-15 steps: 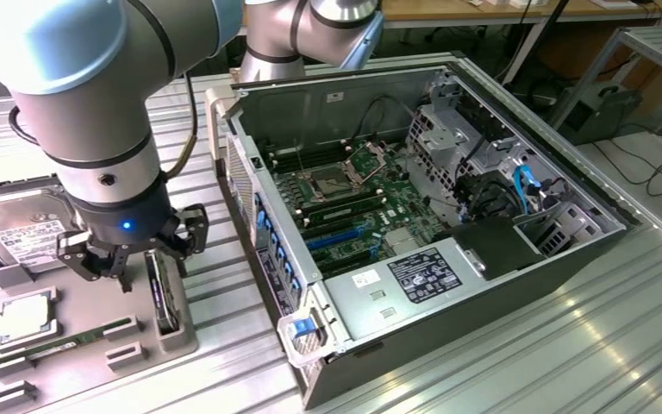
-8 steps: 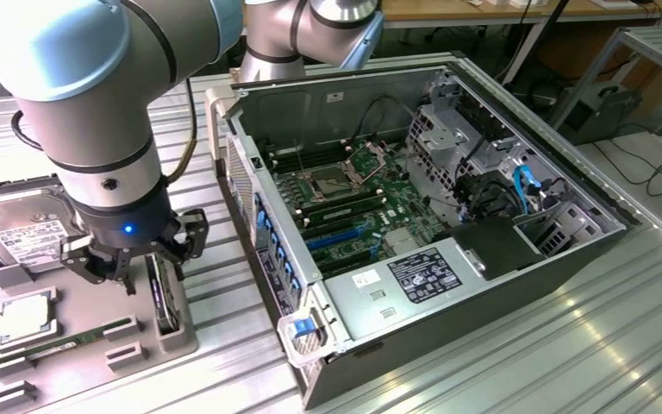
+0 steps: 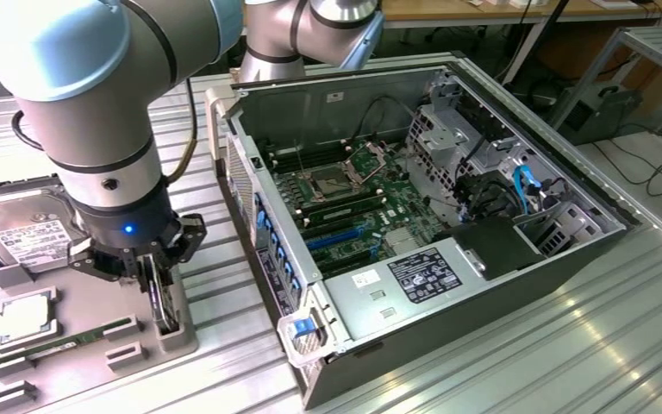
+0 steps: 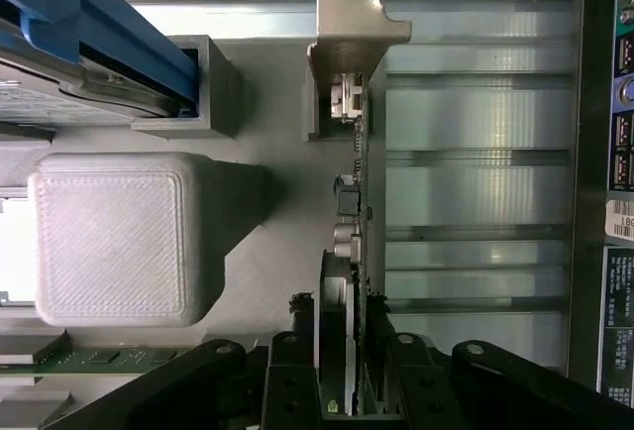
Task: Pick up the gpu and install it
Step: 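Pick up the gpu and move the gpu toward the slot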
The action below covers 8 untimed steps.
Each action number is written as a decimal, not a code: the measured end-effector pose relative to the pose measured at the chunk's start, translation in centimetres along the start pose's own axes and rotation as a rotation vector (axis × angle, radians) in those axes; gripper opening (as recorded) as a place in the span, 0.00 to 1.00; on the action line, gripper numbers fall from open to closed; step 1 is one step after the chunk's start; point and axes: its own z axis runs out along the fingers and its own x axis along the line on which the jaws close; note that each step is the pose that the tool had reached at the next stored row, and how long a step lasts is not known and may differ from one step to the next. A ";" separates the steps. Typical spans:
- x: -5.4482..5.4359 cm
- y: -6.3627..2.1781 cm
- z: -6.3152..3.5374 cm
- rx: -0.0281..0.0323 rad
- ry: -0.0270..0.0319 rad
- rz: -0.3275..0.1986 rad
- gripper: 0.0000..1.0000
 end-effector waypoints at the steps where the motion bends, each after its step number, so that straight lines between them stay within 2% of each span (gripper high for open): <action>1: -0.1 0.00 0.00 0.0001 0.0001 0.000 0.33; 6: -0.5 0.00 0.02 0.0001 0.0003 0.000 0.33; 7: -0.5 0.00 0.02 0.0001 0.0003 0.000 0.27; 8: -0.5 0.00 0.02 0.0001 0.0002 0.000 0.27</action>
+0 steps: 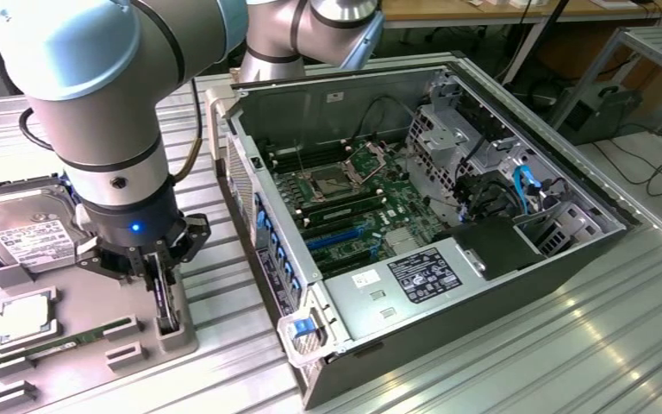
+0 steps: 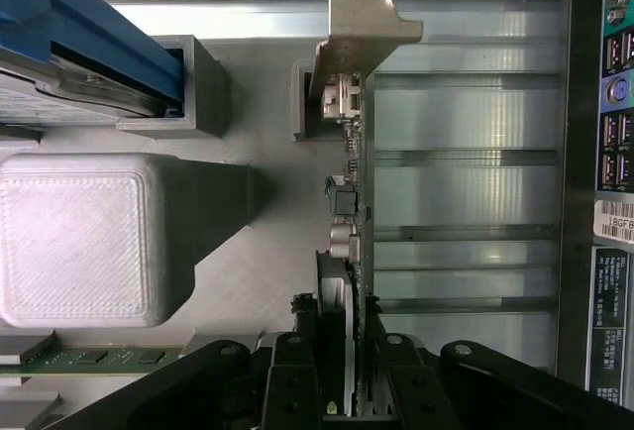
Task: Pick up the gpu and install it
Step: 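Pick up the gpu and move the gpu toward the slot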
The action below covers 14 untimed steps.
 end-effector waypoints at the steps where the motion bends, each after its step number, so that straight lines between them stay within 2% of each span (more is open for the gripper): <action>1: 0.0 0.00 0.00 0.0000 0.0000 0.000 0.27; 14: 0.0 0.00 -0.02 -0.0002 -0.0002 0.000 0.27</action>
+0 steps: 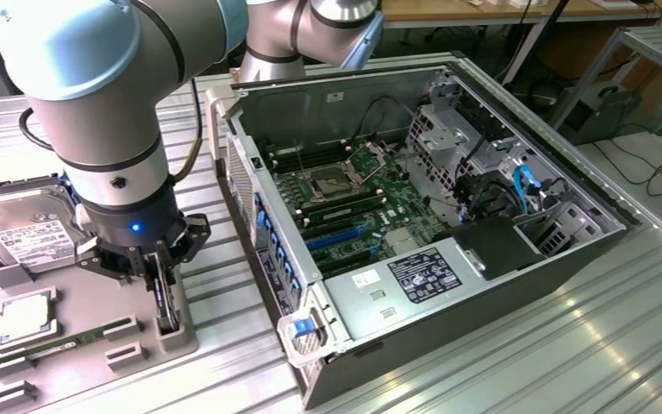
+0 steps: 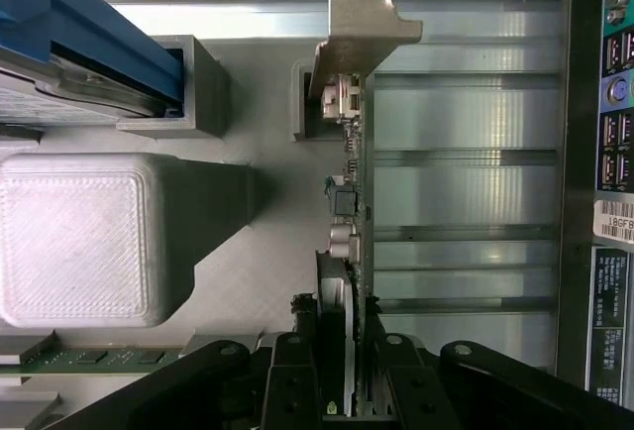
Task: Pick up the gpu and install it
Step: 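Pick up the gpu and move the gpu toward the slot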
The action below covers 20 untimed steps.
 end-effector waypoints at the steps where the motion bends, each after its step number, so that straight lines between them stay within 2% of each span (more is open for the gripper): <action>1: 0.0 0.00 -0.03 0.0000 0.0001 0.000 0.27; 3: 0.0 -0.01 -0.17 0.0002 0.0003 0.000 0.27; 8: 0.0 -0.01 -1.37 0.0000 0.0002 0.000 0.27; 20: 0.0 -0.02 -3.54 0.0000 0.0002 0.000 0.27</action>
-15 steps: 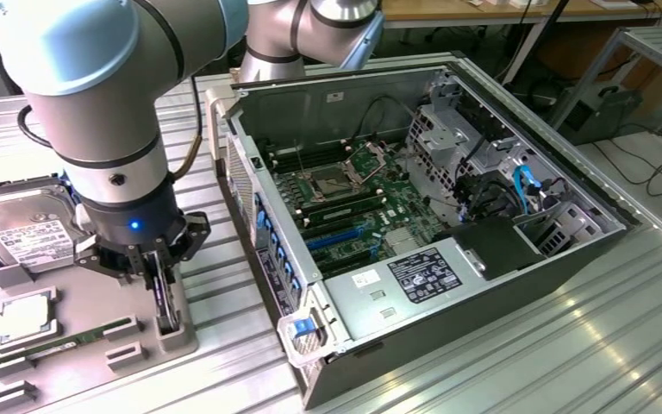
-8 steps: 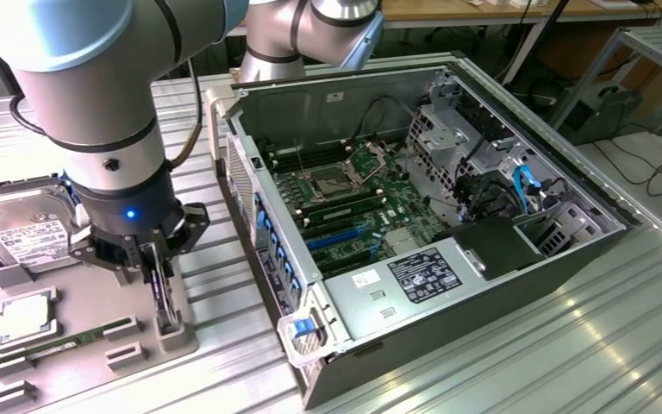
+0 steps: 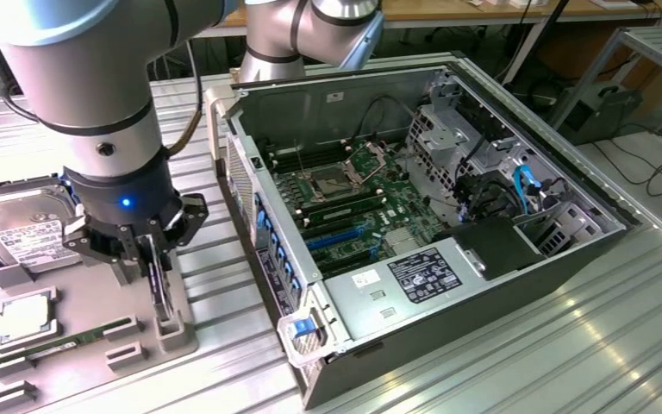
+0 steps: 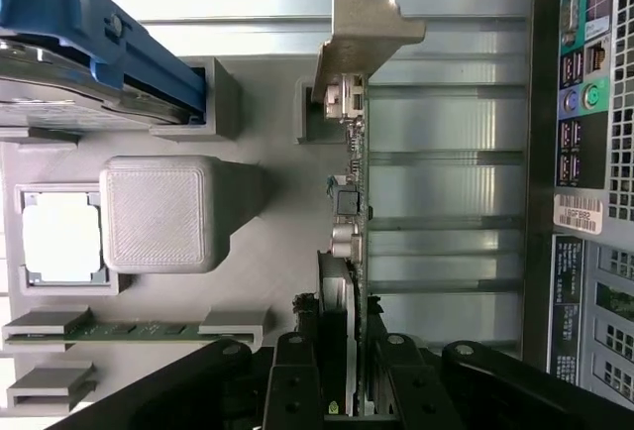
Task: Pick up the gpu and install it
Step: 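Pick up the gpu and move the gpu toward the slot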
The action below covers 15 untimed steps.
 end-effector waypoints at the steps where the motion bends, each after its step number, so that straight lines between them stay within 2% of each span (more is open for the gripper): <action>1: 0.0 0.00 -0.23 0.0000 0.0000 0.000 0.27; 15: 0.0 -0.02 -3.74 -0.0001 0.0000 0.000 0.27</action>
